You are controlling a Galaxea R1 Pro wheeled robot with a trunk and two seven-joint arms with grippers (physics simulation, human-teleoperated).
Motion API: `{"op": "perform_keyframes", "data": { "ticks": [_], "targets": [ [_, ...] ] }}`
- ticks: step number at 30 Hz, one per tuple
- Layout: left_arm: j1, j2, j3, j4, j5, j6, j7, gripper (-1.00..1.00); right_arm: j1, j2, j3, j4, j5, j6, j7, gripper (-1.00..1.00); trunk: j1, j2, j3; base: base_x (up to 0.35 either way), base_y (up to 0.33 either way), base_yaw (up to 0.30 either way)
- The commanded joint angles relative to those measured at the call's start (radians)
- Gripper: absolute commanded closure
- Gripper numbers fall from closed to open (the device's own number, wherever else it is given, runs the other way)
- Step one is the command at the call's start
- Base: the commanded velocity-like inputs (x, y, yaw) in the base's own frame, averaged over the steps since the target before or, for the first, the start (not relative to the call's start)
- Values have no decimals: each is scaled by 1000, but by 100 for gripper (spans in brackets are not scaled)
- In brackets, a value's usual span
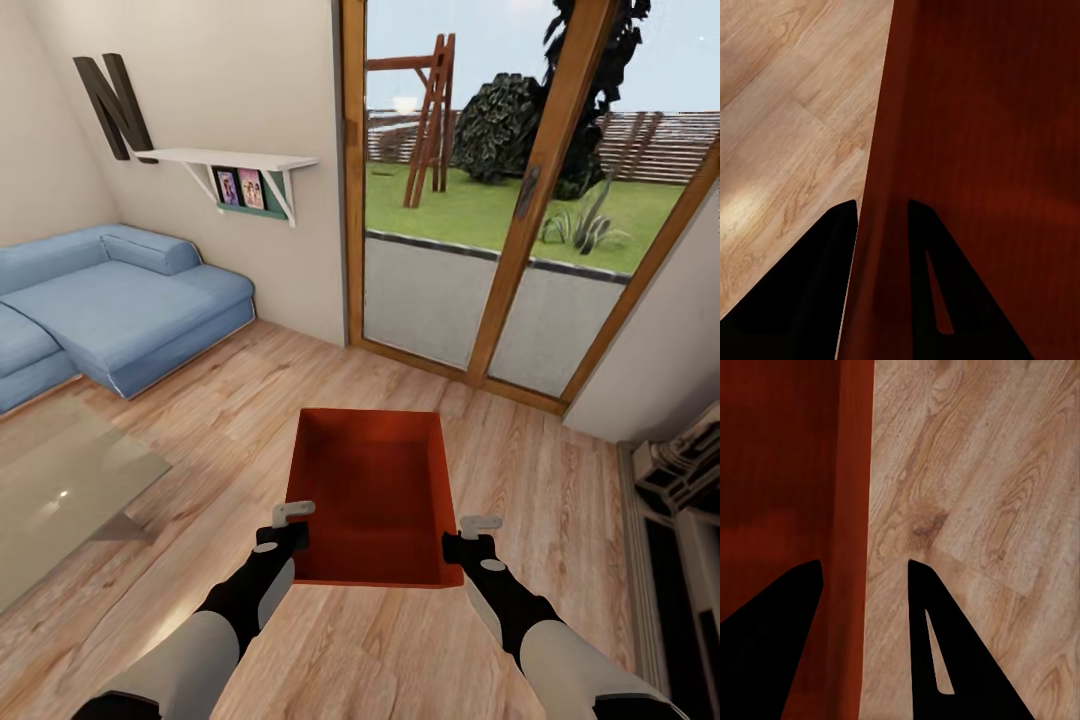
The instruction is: Move the two storage containers from the living room to the garage. In the garage, place one container on the floor and stack the other container on top of it (either order is fine).
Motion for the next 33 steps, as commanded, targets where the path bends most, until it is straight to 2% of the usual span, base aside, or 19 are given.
{"op": "perform_keyframes", "data": {
  "ticks": [1,33],
  "targets": [
    [0,15,-7,2,18,7,12,100,-1,-2,-14,-80,13,-6,-6,100,0,-2,0,0,0,0],
    [0,15,-7,-1,18,7,12,100,-1,-2,-14,-80,16,-6,-4,100,0,-2,52,0,0,0]
  ]
}}
